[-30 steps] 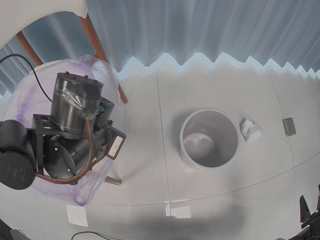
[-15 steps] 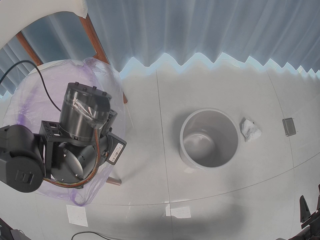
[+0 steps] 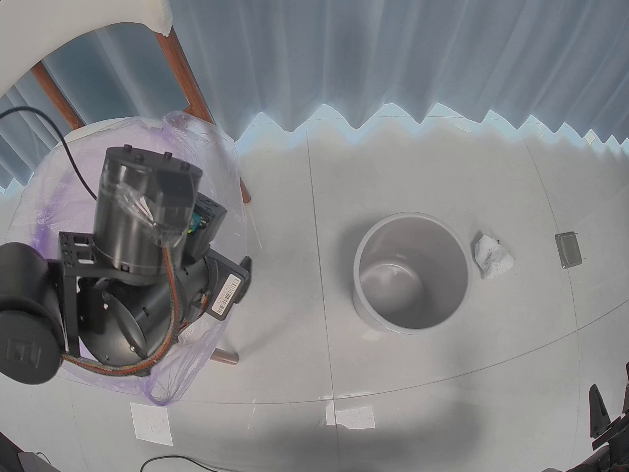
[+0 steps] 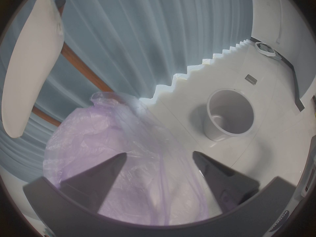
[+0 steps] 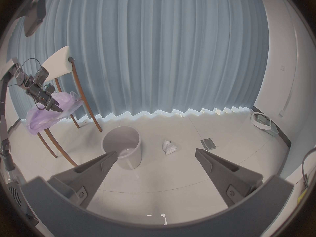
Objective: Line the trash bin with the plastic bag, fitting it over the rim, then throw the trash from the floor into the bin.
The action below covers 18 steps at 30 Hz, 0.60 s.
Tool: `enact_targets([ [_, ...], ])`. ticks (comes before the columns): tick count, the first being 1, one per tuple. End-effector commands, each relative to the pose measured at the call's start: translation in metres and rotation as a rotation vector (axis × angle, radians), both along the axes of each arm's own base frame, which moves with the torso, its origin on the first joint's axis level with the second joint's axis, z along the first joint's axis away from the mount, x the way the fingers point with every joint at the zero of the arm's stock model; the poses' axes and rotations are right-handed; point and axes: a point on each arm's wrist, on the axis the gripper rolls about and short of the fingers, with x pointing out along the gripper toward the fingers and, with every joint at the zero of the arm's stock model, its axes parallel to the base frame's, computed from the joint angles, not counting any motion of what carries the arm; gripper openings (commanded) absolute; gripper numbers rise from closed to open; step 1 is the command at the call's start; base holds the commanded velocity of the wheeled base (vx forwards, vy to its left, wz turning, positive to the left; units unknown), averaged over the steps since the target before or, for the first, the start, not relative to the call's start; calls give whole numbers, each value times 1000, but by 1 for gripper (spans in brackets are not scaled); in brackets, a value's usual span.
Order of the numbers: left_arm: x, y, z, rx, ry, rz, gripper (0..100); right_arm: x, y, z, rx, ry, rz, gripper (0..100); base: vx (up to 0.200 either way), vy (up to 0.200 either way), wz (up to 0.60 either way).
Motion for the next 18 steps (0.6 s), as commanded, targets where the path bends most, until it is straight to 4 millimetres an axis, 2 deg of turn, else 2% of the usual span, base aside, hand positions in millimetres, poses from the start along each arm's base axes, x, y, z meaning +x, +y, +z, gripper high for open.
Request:
enact_targets([
  [1, -18, -11, 1, 44, -23, -31, 100, 0, 0, -5, 0, 3, 0, 100, 0, 0, 0],
  [4, -28, -23, -2, 79, -38, -35, 100, 0, 0, -5, 0, 3, -1, 100, 0, 0, 0],
  [7, -32, -45, -21, 162, -31, -23, 100, 0, 0, -5, -1, 3, -1, 100, 0, 0, 0],
  [8, -32, -47, -23, 170, -31, -19, 100, 0, 0, -5, -1, 5, -1, 100, 0, 0, 0],
  [11, -29, -63, -48, 283, -33, 51, 100, 0, 0, -5, 0, 3, -1, 100, 0, 0, 0],
  [12, -29, -63, -48, 283, -33, 51, 100, 0, 0, -5, 0, 3, -1, 100, 0, 0, 0],
  [14, -25, -70, -65, 376, -51, 137, 100, 0, 0, -5, -1, 3, -1, 100, 0, 0, 0],
  [18, -20, -77, -83, 460, -53, 180, 100, 0, 0, -5, 0, 3, 0, 100, 0, 0, 0],
])
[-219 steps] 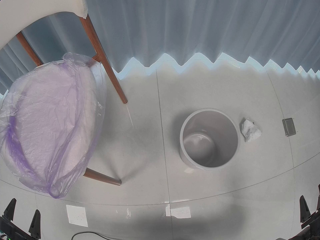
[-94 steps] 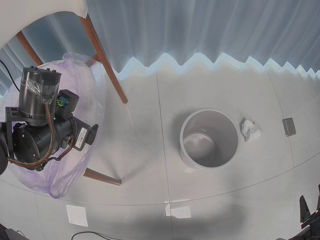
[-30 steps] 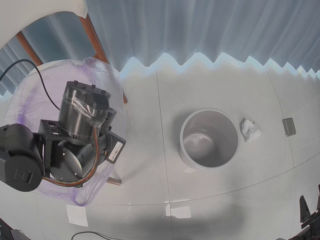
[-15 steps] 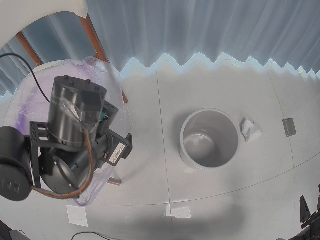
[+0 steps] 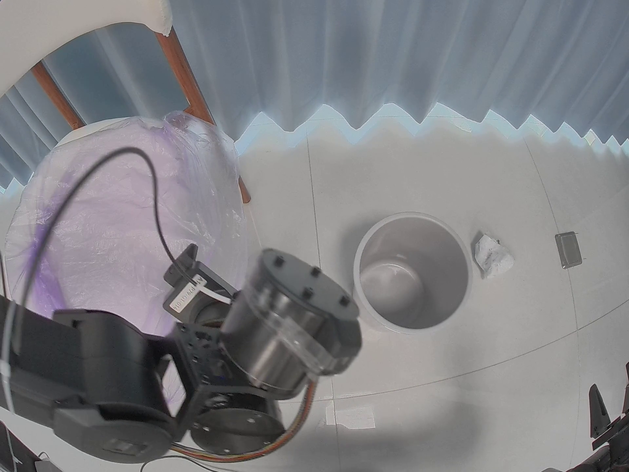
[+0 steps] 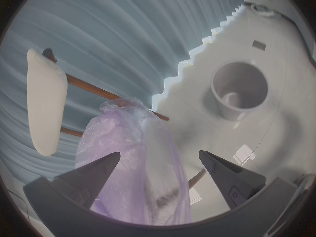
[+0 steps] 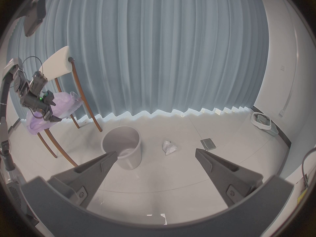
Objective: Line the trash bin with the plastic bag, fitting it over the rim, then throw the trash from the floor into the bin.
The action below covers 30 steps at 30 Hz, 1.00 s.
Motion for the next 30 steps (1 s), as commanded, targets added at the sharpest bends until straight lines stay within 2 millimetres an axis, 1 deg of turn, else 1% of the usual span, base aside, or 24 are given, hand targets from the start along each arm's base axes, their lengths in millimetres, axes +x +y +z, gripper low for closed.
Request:
enact_targets([
  [1, 7, -20, -41, 148, 43, 25, 100, 0, 0, -5, 0, 3, 1, 100, 0, 0, 0],
  [3, 7, -17, -48, 191, 36, 57, 100, 0, 0, -5, 0, 3, -1, 100, 0, 0, 0],
  [7, 9, -15, -55, 246, 26, 100, 100, 0, 0, -5, 0, 3, -1, 100, 0, 0, 0],
  [14, 10, -15, -54, 256, 4, 128, 100, 0, 0, -5, 0, 3, 1, 100, 0, 0, 0],
  [20, 21, -10, -49, 244, -10, 180, 100, 0, 0, -5, -2, 5, -1, 100, 0, 0, 0],
  [25, 35, -4, -46, 233, -11, 228, 100, 0, 0, -5, 0, 5, 1, 100, 0, 0, 0],
  [29, 43, -4, -44, 224, -15, 247, 100, 0, 0, -5, 0, 3, -1, 100, 0, 0, 0],
  [30, 47, -6, -43, 217, -18, 255, 100, 0, 0, -5, 0, 5, -1, 100, 0, 0, 0],
])
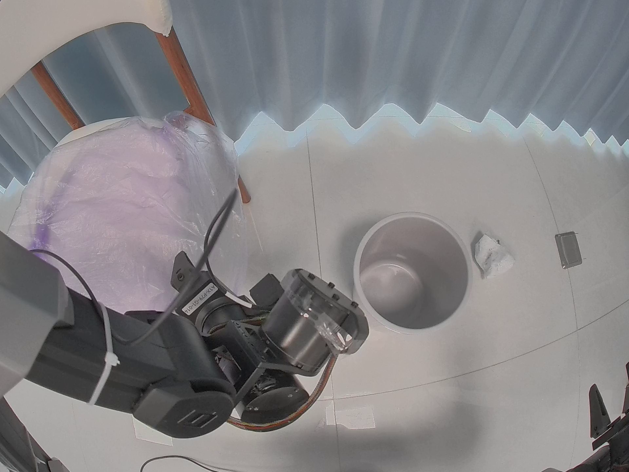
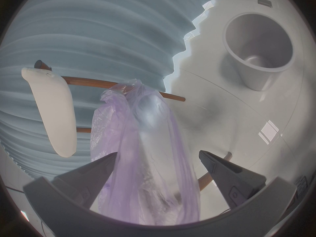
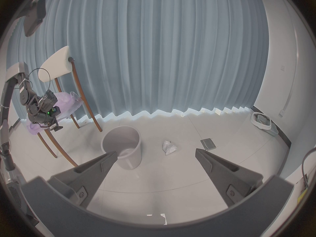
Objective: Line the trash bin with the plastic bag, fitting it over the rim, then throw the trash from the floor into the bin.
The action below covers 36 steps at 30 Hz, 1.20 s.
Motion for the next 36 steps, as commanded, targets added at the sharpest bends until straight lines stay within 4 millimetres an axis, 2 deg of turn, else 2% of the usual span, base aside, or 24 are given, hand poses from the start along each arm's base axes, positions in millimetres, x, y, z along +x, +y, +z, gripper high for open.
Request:
enact_targets([
  [1, 12, -3, 1, -12, -10, 25, 100, 0, 0, -5, -2, 5, -1, 100, 0, 0, 0],
  [6, 19, -7, 6, -6, -9, 28, 100, 0, 0, -5, 0, 5, -1, 100, 0, 0, 0],
  [7, 20, -8, 6, -8, -11, 27, 0, 0, 0, -5, -2, 3, -1, 100, 0, 0, 0],
  [13, 22, -17, 14, -104, -56, -3, 0, 0, 0, -5, -2, 3, 1, 100, 0, 0, 0],
  [18, 19, -22, 25, -256, -62, -131, 0, 0, 0, -5, 0, 3, 1, 100, 0, 0, 0],
  [19, 15, -18, 39, -328, -73, -184, 0, 0, 0, -5, -2, 3, 1, 100, 0, 0, 0],
  [20, 14, -16, 44, -341, -73, -196, 0, 0, 0, -5, -2, 3, -1, 100, 0, 0, 0],
  [22, 8, -6, 64, -426, -63, -290, 0, 0, 0, -5, -2, 3, -1, 100, 0, 0, 0],
  [29, -12, 37, 98, -640, -49, -458, 0, 0, 0, -5, 0, 3, -1, 100, 0, 0, 0],
  [33, -29, 56, 115, -859, -25, -525, 0, 0, 0, -5, -2, 3, 1, 100, 0, 0, 0],
  [36, -43, 70, 128, -1024, 41, -637, 0, 0, 0, -5, 0, 3, -1, 100, 0, 0, 0],
])
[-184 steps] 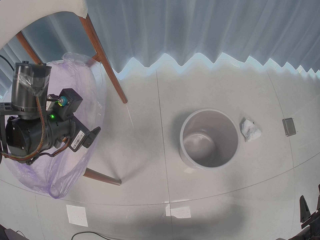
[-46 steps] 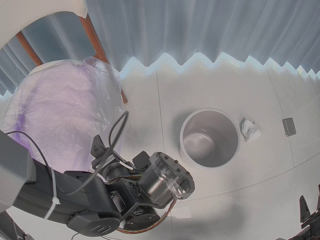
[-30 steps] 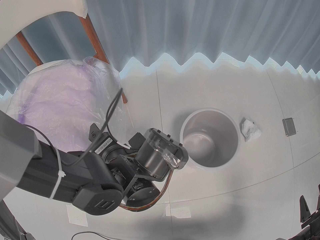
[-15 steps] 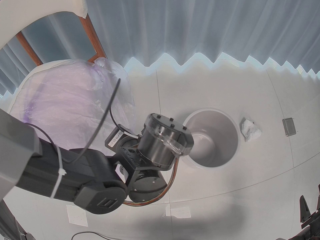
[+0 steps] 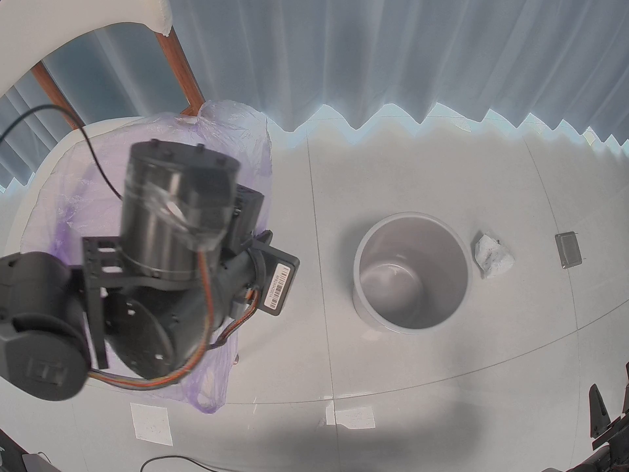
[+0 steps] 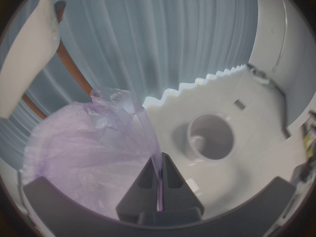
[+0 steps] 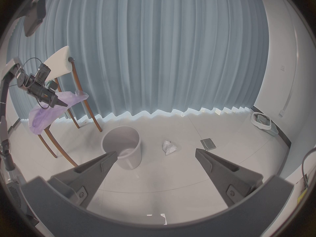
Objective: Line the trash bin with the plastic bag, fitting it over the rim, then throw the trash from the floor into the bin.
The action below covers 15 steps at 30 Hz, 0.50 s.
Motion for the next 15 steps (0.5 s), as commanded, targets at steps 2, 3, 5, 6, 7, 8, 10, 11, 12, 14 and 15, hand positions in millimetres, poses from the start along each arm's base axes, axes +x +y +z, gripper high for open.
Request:
enact_targets([
  [2, -37, 52, 44, -303, 29, -175, 0, 0, 0, -5, -2, 5, -1, 100, 0, 0, 0],
  [3, -37, 52, 44, -303, 29, -175, 0, 0, 0, -5, -2, 5, -1, 100, 0, 0, 0],
  [5, -38, 64, 51, -339, 16, -197, 0, 0, 0, -5, 0, 4, -1, 100, 0, 0, 0],
  [6, -41, 79, 60, -409, 16, -254, 0, 0, 0, -5, -2, 4, -1, 100, 0, 0, 0],
  [7, -42, 81, 61, -420, 18, -264, 0, 0, 0, -5, 0, 4, 1, 100, 0, 0, 0],
  [8, -45, 90, 65, -467, 31, -321, 0, 0, 0, -5, -2, 4, -1, 100, 0, 0, 0],
  [10, -46, 97, 66, -493, 40, -348, 0, 0, 0, -5, -2, 5, -1, 100, 0, 0, 0],
  [11, -47, 107, 61, -508, 63, -369, 0, 0, 0, -5, 0, 4, -1, 100, 0, 0, 0],
  [12, -49, 112, 58, -512, 70, -388, 0, 0, 0, -5, -2, 4, 1, 100, 0, 0, 0],
  [14, -54, 118, 59, -539, 59, -457, 0, 0, 0, -5, 0, 5, -1, 100, 0, 0, 0],
  [15, -54, 118, 59, -539, 59, -457, 0, 0, 0, -5, 0, 5, -1, 100, 0, 0, 0],
])
